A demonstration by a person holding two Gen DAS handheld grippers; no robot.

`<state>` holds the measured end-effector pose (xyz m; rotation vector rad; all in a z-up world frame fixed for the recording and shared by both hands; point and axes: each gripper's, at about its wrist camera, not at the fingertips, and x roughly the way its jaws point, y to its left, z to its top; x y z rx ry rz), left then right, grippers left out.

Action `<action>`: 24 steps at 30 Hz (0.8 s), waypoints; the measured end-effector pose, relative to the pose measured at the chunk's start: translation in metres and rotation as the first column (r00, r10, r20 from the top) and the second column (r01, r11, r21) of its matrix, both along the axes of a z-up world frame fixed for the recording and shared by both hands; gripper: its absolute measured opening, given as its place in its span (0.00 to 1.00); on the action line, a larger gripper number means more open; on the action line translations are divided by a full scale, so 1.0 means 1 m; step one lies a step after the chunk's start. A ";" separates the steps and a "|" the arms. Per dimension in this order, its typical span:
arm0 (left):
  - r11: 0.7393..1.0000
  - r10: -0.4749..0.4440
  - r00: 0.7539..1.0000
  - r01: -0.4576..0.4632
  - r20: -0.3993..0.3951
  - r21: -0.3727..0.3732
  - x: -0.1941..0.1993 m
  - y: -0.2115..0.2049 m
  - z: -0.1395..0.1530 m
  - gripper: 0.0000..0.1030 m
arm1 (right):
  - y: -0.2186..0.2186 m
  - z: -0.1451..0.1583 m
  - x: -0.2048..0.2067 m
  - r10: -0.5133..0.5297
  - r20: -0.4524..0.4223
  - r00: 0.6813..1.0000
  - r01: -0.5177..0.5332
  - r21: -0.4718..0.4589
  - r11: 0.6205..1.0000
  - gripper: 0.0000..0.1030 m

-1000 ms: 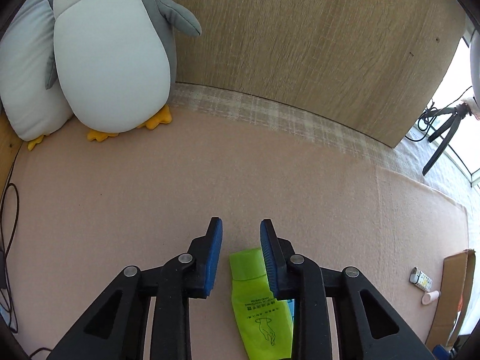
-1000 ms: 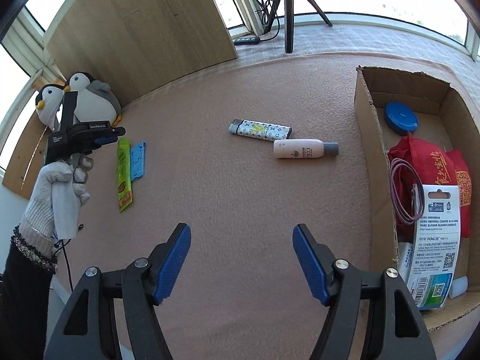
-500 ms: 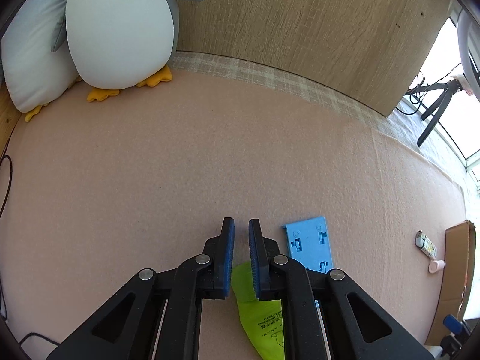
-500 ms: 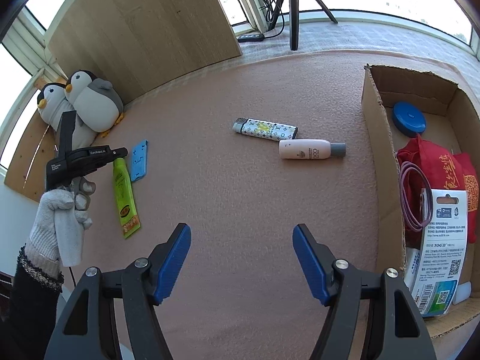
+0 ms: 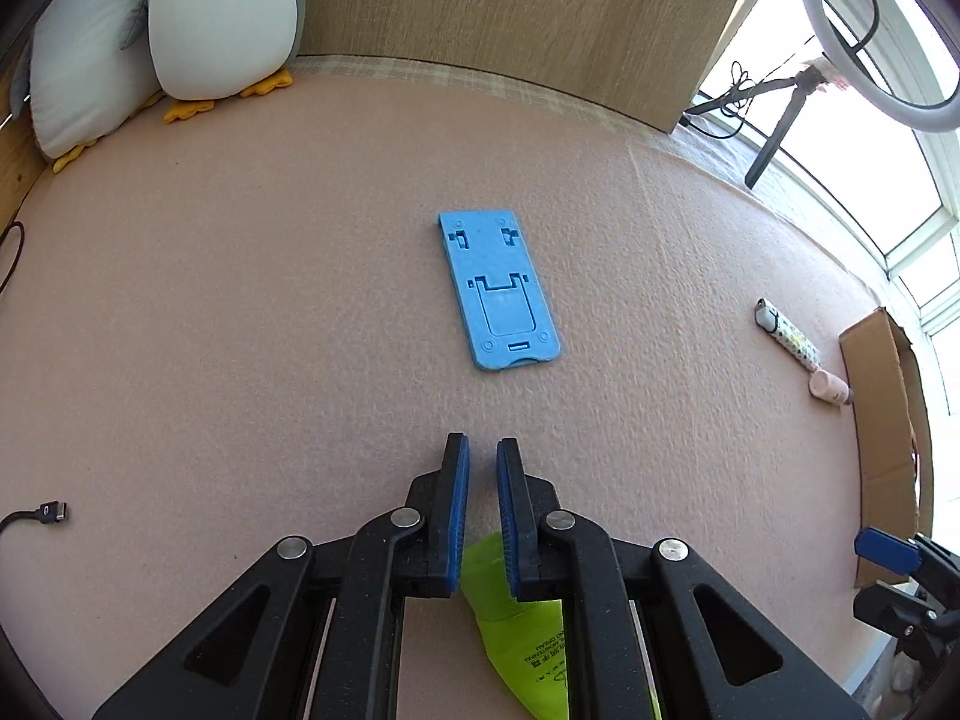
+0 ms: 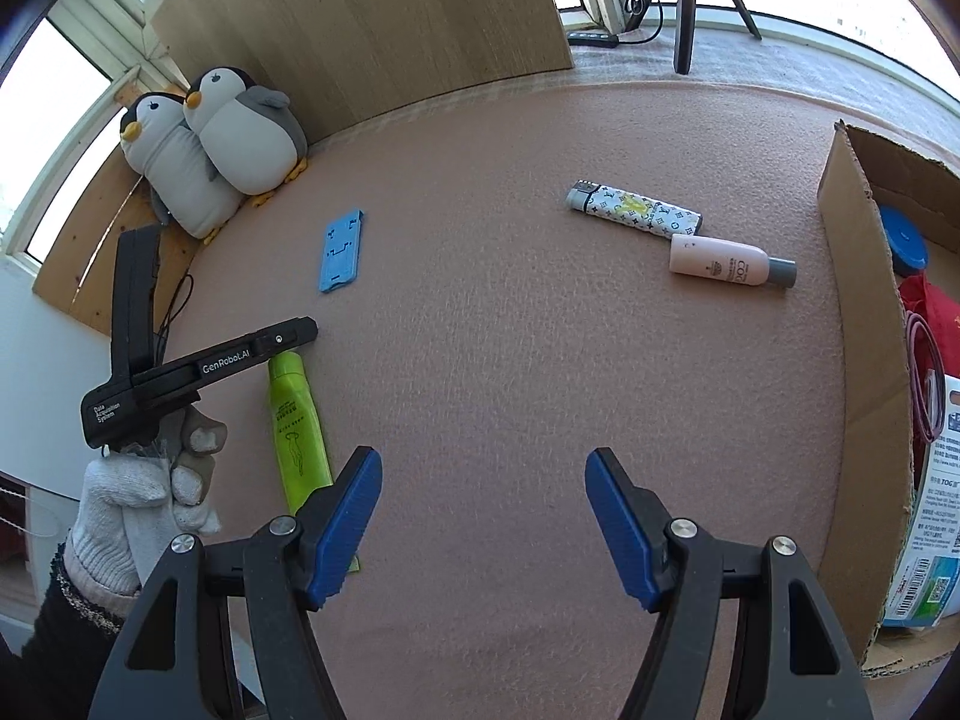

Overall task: Organize objects
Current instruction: 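Lower the left gripper over the green tube and close on it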

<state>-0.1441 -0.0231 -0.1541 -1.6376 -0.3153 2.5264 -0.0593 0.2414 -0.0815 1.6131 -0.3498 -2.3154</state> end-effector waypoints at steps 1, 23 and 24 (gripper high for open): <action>1.000 -0.011 1.000 0.011 -0.001 0.008 0.002 0.003 0.000 0.10 | -0.003 -0.002 0.001 0.014 0.007 1.000 -0.014 0.002 1.000 0.65; 0.981 -0.049 0.999 0.052 -0.025 0.188 0.131 -0.015 0.007 0.56 | -0.062 -0.033 -0.028 0.220 0.109 0.969 -0.211 -0.089 0.973 0.65; 0.980 -0.056 0.998 0.059 -0.023 0.191 0.132 -0.012 0.006 0.56 | -0.066 -0.034 -0.030 0.228 0.114 0.967 -0.219 -0.093 0.971 0.65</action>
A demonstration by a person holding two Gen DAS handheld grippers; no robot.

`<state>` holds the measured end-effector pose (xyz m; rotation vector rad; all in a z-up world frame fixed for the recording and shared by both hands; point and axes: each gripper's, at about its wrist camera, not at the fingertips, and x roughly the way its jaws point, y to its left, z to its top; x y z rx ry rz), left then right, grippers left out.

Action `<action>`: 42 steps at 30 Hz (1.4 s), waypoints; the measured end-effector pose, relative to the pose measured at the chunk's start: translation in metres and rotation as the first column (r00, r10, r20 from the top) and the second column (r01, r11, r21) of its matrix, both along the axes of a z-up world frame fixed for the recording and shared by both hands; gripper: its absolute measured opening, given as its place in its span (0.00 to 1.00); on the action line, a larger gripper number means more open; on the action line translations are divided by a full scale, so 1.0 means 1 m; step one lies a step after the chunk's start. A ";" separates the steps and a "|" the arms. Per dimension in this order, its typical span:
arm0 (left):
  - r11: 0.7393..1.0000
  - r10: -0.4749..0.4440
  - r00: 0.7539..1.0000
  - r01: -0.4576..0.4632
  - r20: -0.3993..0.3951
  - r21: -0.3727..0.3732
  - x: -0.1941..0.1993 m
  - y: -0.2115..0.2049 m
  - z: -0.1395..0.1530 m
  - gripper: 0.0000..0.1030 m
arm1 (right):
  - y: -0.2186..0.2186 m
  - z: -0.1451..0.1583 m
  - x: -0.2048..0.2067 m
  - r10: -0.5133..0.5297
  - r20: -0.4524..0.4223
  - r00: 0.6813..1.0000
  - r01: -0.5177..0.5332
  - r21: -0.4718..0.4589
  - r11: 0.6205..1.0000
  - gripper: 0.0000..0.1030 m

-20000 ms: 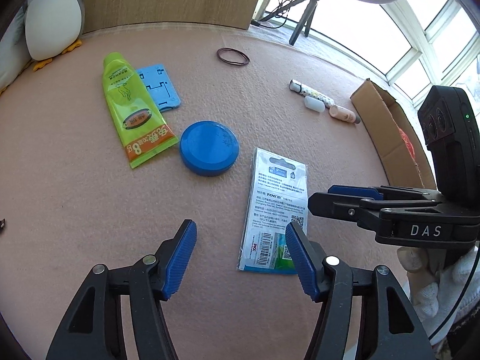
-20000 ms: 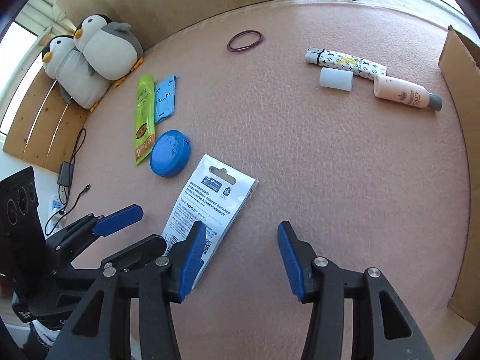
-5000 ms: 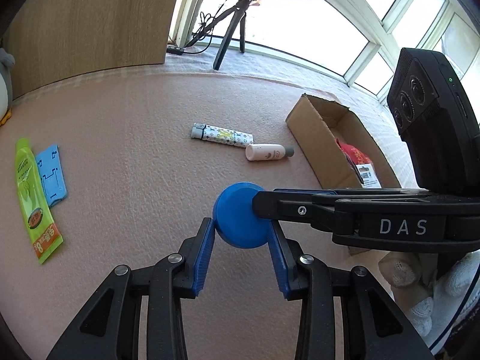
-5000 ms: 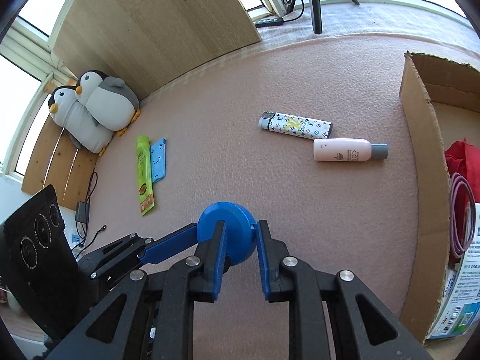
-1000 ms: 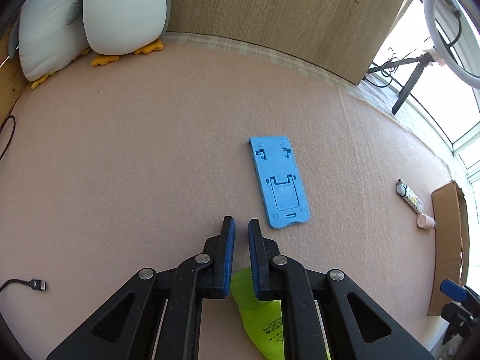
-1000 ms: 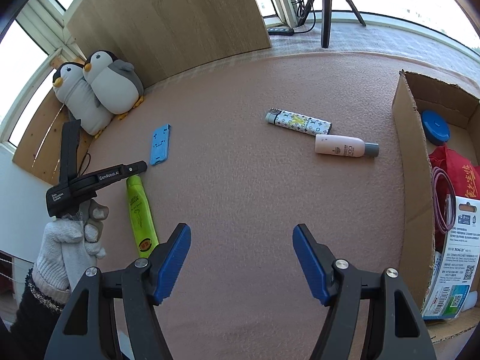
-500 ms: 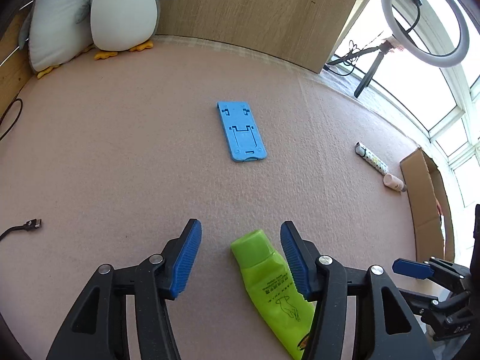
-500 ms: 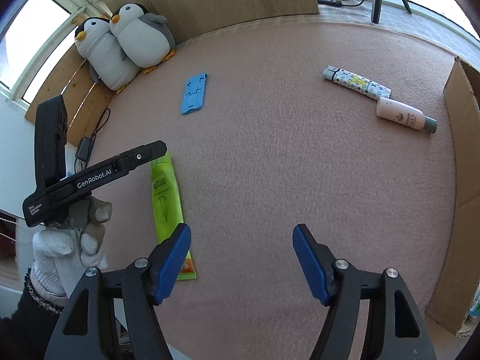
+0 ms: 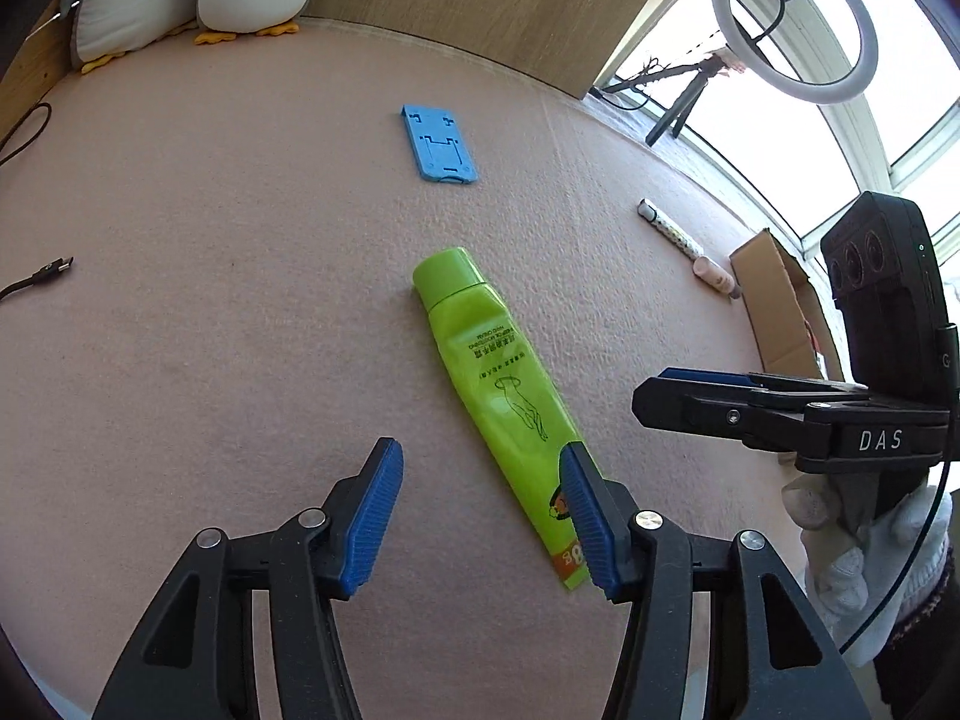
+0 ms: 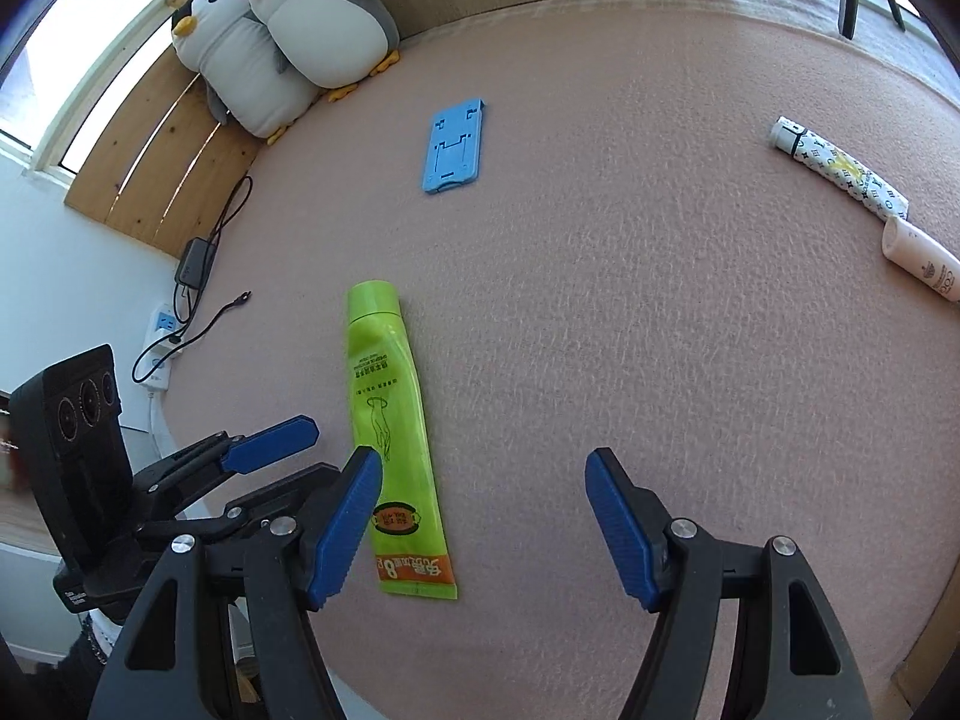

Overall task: Organize objects
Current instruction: 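Lower the left gripper over the green tube and close on it, then lift the green tube and carry it over the cardboard box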

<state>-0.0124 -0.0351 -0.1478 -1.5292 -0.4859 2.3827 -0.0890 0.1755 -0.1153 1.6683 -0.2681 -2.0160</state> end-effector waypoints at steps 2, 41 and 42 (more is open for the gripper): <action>1.000 -0.010 1.000 0.010 0.005 0.004 0.001 0.004 -0.002 0.56 | -0.009 -0.001 -0.002 0.018 0.004 1.000 -0.018 -0.004 1.000 0.65; 0.993 -0.116 0.991 0.117 -0.061 0.020 -0.027 0.054 0.029 0.27 | 0.002 0.029 0.000 -0.016 -0.068 0.998 0.016 0.002 1.000 0.30; 0.991 -0.128 0.989 0.129 -0.070 0.017 -0.030 0.061 0.032 0.27 | 0.008 0.033 0.001 -0.029 -0.077 0.997 0.029 0.001 1.000 0.30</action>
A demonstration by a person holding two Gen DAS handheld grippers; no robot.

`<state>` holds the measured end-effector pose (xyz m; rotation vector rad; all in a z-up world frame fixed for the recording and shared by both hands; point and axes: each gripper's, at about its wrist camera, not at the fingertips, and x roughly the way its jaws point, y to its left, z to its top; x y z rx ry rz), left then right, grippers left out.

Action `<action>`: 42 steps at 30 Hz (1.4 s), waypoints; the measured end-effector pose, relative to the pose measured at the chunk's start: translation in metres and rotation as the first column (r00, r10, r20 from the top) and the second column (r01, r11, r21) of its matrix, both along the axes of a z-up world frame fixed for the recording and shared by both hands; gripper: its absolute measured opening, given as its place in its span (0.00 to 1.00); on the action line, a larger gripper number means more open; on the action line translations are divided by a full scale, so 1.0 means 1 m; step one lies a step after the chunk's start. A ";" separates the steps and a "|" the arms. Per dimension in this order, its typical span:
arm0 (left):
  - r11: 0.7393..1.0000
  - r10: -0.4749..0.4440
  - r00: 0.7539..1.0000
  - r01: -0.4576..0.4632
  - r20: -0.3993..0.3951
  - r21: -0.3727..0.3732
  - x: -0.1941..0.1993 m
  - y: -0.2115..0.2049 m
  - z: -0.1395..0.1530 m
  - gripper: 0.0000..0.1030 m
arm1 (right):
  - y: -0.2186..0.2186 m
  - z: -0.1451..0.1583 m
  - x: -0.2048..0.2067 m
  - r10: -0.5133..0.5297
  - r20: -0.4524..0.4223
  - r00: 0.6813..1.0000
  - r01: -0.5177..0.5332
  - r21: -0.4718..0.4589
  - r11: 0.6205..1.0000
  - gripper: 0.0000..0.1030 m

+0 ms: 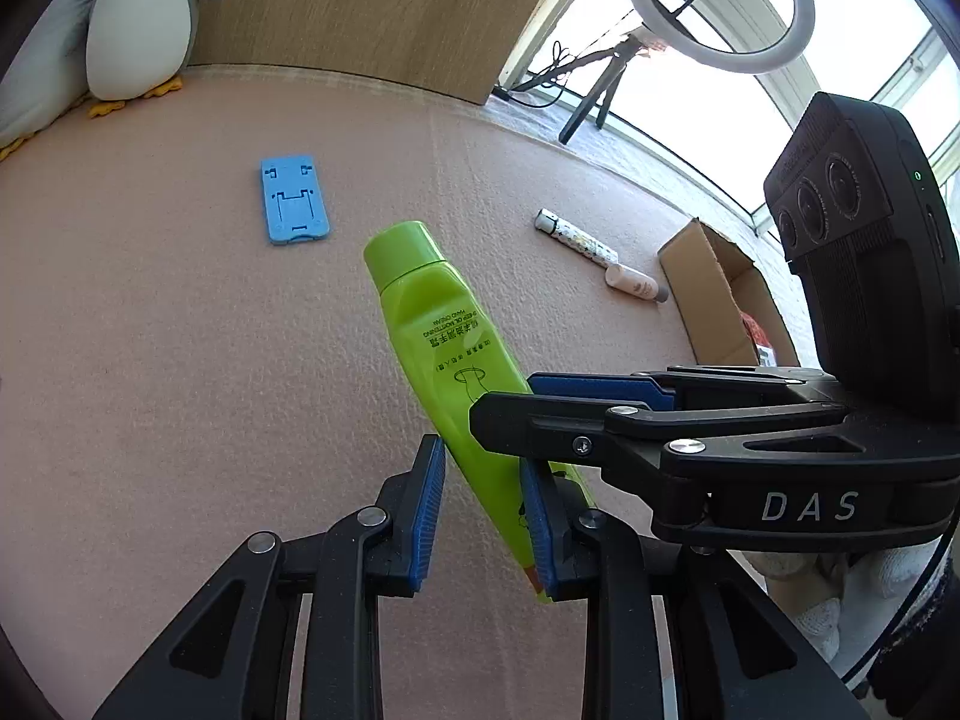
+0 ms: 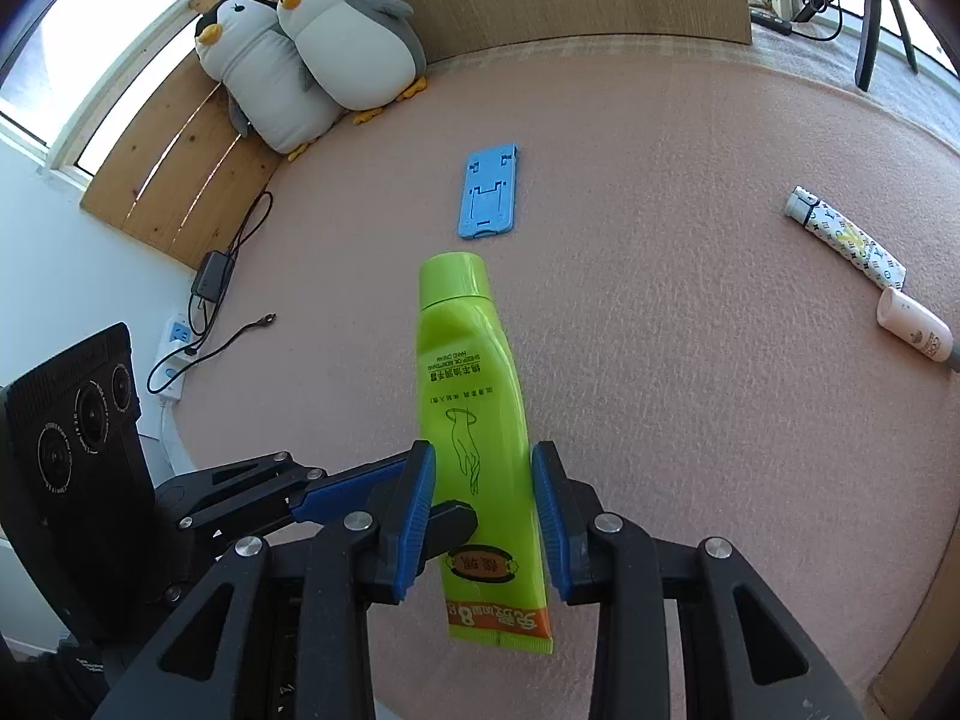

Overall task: Organize objects
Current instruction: 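Lift the green tube and carry it over the cardboard box, then lower the green tube into the box and open the left gripper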

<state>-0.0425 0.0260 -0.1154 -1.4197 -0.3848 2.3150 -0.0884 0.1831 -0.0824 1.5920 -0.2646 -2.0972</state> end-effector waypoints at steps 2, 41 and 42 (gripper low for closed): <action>1.000 -0.024 1.000 0.024 -0.017 -0.003 -0.005 0.013 0.008 0.27 | 0.012 0.008 0.001 -0.028 -0.018 0.999 0.028 0.000 1.000 0.29; 0.874 -0.484 0.869 0.487 -0.100 -0.001 -0.033 0.352 0.054 0.28 | 0.306 0.051 0.069 -0.536 -0.138 0.833 0.546 0.042 0.837 0.29; 0.876 -0.481 0.872 0.482 -0.092 -0.004 -0.034 0.353 0.053 0.36 | 0.306 0.052 0.069 -0.542 -0.155 0.826 0.556 0.070 0.828 0.30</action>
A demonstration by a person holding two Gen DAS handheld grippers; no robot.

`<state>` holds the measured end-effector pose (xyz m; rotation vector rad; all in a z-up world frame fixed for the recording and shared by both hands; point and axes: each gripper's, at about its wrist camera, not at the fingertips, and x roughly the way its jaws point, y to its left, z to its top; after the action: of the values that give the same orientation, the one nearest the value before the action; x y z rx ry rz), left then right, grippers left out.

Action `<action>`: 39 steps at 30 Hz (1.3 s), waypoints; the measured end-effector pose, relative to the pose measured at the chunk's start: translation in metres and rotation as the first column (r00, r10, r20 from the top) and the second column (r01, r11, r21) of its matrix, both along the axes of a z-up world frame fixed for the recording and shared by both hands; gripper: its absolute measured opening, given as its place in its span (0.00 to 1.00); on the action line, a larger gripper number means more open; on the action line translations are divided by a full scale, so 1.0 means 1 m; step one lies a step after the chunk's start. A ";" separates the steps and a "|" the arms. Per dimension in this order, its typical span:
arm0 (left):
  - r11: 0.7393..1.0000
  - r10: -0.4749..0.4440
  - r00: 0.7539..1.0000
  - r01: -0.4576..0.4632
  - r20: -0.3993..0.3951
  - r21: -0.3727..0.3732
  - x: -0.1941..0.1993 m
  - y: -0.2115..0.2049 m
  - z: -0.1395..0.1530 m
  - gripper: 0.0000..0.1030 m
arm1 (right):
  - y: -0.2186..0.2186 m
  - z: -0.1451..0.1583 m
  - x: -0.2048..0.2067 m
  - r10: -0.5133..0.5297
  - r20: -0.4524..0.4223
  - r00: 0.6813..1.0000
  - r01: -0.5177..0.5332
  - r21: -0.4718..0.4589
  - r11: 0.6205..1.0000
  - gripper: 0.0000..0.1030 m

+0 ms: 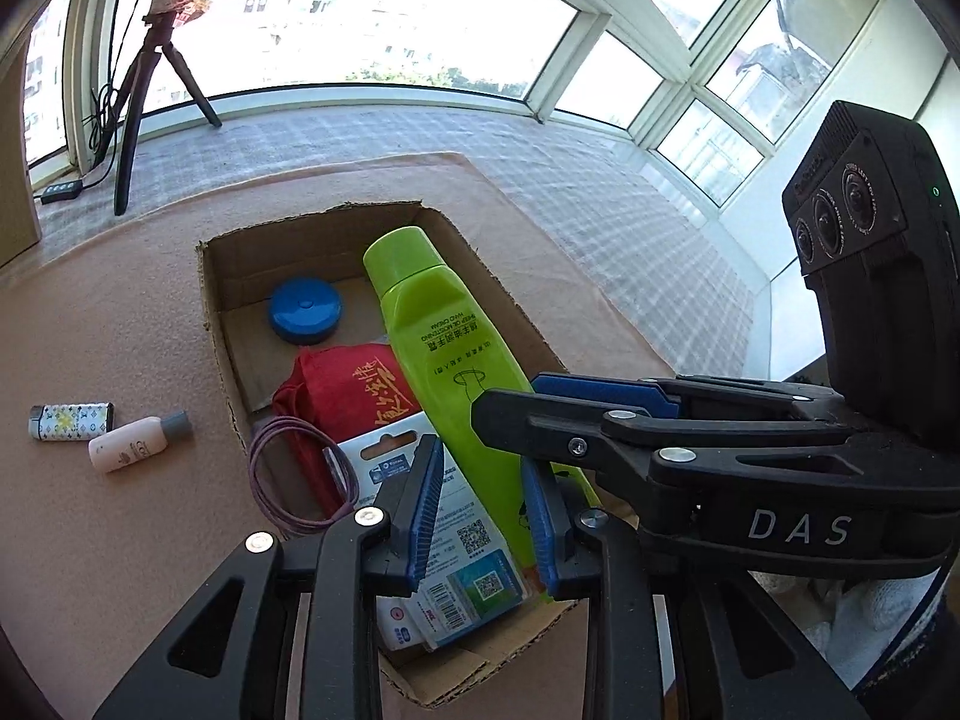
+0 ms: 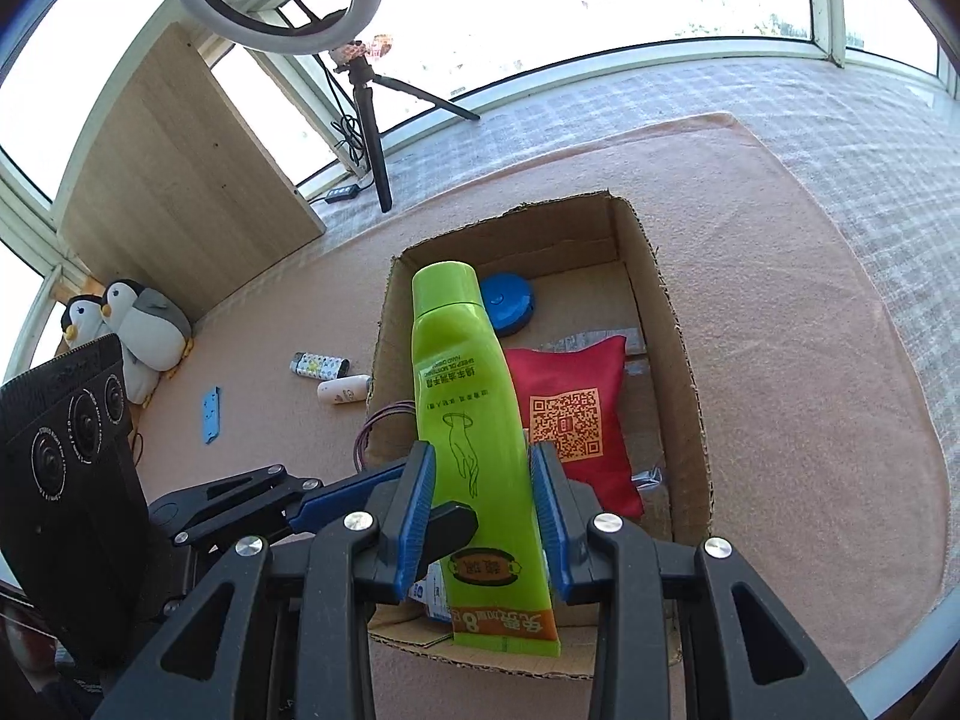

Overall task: Organize objects
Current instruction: 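Lower the green tube into the box and open the left gripper, then move the right tool to the patterned lighter and grasp it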

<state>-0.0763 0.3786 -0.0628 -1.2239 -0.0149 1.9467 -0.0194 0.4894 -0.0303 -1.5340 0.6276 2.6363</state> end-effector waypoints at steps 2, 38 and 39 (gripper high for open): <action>1.000 0.013 1.000 -0.013 0.004 -0.004 -0.003 -0.002 -0.002 0.55 | 0.003 0.001 0.001 -0.026 0.005 1.000 0.026 0.049 0.998 0.46; 0.902 0.417 0.909 -0.417 -0.026 -0.116 0.033 -0.266 -0.009 0.57 | -0.143 -0.004 -0.062 0.223 0.005 0.975 -0.223 -0.041 0.974 0.55; 0.894 0.432 0.902 -0.432 -0.026 -0.119 0.035 -0.277 -0.009 0.57 | -0.150 -0.005 -0.069 0.240 0.006 0.971 -0.239 -0.050 0.970 0.55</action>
<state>-0.0418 0.1018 -0.0721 -1.3907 -0.1868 2.3596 -0.0887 0.3394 -0.0353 -1.7413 0.5417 2.7993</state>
